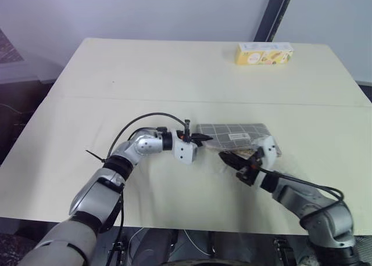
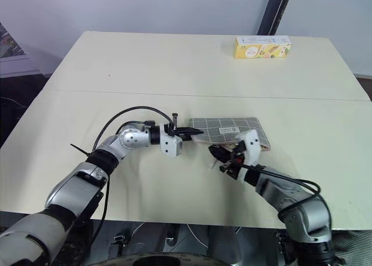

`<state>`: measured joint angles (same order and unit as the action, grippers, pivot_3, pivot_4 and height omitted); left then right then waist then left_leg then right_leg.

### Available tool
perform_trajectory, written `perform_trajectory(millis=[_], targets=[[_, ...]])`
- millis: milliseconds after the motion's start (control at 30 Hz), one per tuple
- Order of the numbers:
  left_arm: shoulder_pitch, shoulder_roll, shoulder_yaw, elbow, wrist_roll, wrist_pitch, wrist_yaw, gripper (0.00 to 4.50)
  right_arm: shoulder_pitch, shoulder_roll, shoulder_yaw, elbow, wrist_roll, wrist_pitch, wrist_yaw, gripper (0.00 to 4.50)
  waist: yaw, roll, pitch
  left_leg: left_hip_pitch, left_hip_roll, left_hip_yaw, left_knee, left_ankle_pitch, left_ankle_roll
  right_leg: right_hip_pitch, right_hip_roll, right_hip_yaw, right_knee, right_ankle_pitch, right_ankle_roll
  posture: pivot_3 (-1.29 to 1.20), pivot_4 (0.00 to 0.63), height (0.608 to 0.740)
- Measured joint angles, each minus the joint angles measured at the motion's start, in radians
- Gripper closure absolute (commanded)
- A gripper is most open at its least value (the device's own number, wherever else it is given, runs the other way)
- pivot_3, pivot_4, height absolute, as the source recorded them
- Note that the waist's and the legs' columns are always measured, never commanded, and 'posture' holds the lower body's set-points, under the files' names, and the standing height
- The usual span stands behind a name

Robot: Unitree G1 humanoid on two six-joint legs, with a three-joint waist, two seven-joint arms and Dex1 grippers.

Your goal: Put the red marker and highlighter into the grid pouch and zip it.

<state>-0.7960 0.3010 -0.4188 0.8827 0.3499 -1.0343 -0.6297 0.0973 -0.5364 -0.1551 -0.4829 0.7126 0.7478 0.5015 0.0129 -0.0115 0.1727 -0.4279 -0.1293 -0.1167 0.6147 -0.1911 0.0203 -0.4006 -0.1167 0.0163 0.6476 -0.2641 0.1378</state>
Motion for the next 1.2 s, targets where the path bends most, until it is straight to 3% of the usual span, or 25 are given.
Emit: perform_trajectory(millis=[167, 267, 367, 567, 600, 767, 933, 1067, 1200], targets=[[0.01, 0.029, 0.015, 0.017, -0.092, 0.04, -0.058, 4.5, 0.104, -0.136, -0.175, 0.098, -0.075, -0.068, 0.058, 4.48, -0.001, 0.0, 0.0, 0.0, 0.0, 0.0, 0.001, 0.0, 0.0, 0.005, 0.0, 0.0, 0.0, 0.0, 0.0, 0.0, 0.15, 0.74], [0.01, 0.022, 0.021, 0.017, -0.129, 0.066, -0.08, 4.5, 0.11, -0.148, -0.187, 0.106, -0.085, -0.088, 0.09, 4.48, -0.004, 0.0, 0.0, 0.001, 0.002, 0.0, 0.001, 0.0, 0.0, 0.005, 0.001, 0.0, 0.0, 0.0, 0.0, 0.0, 0.15, 0.74], [0.027, 0.002, 0.054, 0.014, -0.228, 0.149, -0.16, 3.49, 0.116, -0.148, -0.187, 0.106, -0.102, -0.101, 0.099, 3.5, -0.002, 0.001, 0.0, 0.001, 0.002, 0.0, 0.001, 0.0, 0.0, 0.005, 0.001, 0.0, 0.0, 0.0, 0.0, 0.0, 0.15, 0.74], [0.1, -0.023, 0.133, -0.131, -0.444, 0.37, -0.32, 0.54, 0.099, -0.143, -0.188, 0.111, -0.121, -0.11, 0.096, 0.43, -0.001, 0.0, 0.0, 0.0, 0.001, 0.0, 0.001, 0.0, 0.0, 0.005, 0.0, 0.0, 0.0, 0.0, 0.0, 0.0, 0.15, 0.74], [0.118, -0.019, 0.139, -0.18, -0.477, 0.414, -0.35, 0.49, 0.102, -0.146, -0.188, 0.11, -0.12, -0.11, 0.106, 0.03, 0.0, 0.0, 0.0, 0.0, 0.001, 0.0, 0.001, 0.0, 0.0, 0.005, 0.0, 0.0, 0.0, 0.0, 0.0, 0.0, 0.15, 0.74], [0.191, 0.068, 0.181, -0.381, -0.591, 0.636, -0.449, 0.49, 0.191, -0.193, -0.208, 0.049, -0.087, -0.092, 0.195, 0.03, -0.003, 0.002, 0.0, 0.0, 0.001, 0.0, 0.0, 0.0, 0.0, 0.004, 0.0, 0.001, 0.0, 0.0, 0.0, 0.0, 0.15, 0.74], [0.217, 0.162, 0.301, -0.377, -0.608, 0.728, -0.414, 0.49, 0.283, -0.237, -0.3, -0.042, -0.01, -0.062, 0.288, 0.03, -0.001, 0.002, 0.0, 0.001, 0.003, 0.0, 0.001, 0.0, 0.0, 0.005, 0.0, 0.0, -0.001, 0.0, -0.001, 0.0, 0.15, 0.74], [0.235, 0.169, 0.389, -0.376, -0.647, 0.829, -0.367, 0.49, 0.292, -0.25, -0.345, -0.119, 0.081, -0.032, 0.331, 0.03, 0.0, 0.001, 0.0, 0.001, 0.003, 0.0, 0.001, -0.001, -0.003, 0.004, -0.001, 0.0, -0.003, -0.002, -0.003, 0.0, 0.15, 0.74], [0.229, 0.165, 0.445, -0.367, -0.659, 0.915, -0.29, 0.49, 0.26, -0.25, -0.303, -0.168, 0.085, -0.037, 0.326, 0.03, 0.0, 0.0, 0.0, 0.001, 0.003, 0.0, 0.001, -0.001, -0.003, 0.003, -0.001, 0.0, -0.003, 0.0, -0.001, 0.0, 0.15, 0.74]])
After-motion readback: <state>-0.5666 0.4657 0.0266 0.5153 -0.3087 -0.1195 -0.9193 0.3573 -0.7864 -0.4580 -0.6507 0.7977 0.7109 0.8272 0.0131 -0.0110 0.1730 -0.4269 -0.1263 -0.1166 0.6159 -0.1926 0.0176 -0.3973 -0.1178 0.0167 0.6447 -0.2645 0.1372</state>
